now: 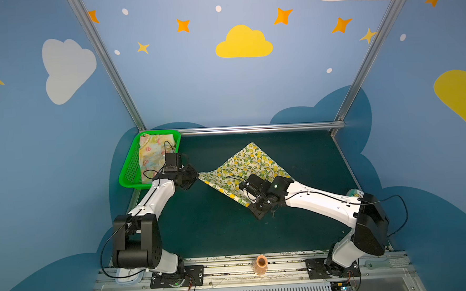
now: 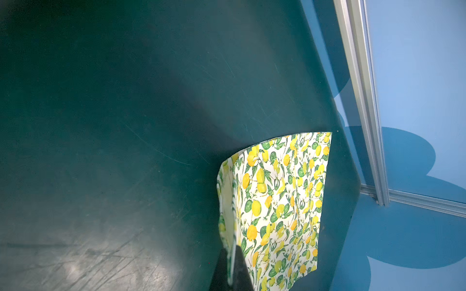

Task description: Fold and stack the skirts

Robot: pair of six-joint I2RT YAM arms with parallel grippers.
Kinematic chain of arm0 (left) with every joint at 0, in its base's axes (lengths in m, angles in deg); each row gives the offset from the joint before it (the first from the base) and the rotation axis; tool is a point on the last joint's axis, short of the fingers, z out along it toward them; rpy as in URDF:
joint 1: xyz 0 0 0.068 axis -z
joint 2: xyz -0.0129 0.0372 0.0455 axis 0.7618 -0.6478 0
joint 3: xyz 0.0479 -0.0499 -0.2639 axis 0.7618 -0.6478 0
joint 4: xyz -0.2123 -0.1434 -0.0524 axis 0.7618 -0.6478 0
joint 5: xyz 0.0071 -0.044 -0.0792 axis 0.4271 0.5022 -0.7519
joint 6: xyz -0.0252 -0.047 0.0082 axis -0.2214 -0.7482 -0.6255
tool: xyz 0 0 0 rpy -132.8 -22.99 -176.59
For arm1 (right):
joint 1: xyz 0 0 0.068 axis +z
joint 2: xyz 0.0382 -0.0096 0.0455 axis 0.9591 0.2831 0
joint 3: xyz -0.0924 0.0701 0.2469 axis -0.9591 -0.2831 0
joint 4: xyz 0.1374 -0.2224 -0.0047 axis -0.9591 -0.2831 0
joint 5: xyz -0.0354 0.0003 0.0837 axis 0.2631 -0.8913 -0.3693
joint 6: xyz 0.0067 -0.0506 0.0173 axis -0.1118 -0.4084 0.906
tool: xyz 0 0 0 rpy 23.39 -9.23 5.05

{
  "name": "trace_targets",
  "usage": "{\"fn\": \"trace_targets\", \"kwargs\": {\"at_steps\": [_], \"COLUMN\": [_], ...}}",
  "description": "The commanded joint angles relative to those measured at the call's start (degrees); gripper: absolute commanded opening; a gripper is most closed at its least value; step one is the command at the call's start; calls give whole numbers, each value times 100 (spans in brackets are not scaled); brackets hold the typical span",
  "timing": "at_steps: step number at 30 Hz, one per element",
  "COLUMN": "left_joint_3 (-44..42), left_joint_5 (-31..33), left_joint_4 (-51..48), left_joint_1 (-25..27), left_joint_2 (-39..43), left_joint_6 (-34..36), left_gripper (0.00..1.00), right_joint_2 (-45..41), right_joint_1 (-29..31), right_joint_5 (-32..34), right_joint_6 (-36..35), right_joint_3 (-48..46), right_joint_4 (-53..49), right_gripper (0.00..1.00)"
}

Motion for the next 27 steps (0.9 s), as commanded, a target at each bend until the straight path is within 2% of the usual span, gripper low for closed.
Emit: {"fn": "trace_targets", "kwargs": {"at_steps": [1,7,15,27], "left_joint_3": [-44,-131,-109,-206], "left_joint_5": [83,148,220,231], "left_joint_4": [-285,-742,-1281,-1703], "left_joint_1": [-200,-513,-732,-904], "left_joint_2": [290,799,1275,1536], "left_joint_6": [97,227,478,621], "left_gripper": [4,4,4,4], "right_joint_2": [-106,-11,-159,15], "right_joint_1": [52,52,185,668], "right_joint_5": [-275,-488,-1110,-1160], "right_joint_6": [-142,-232,-184,-78], "right_joint_3": [221,551,573,549], "right_joint_4": [-352,-458,-289,-175], "right_gripper": [0,0,0,0]}}
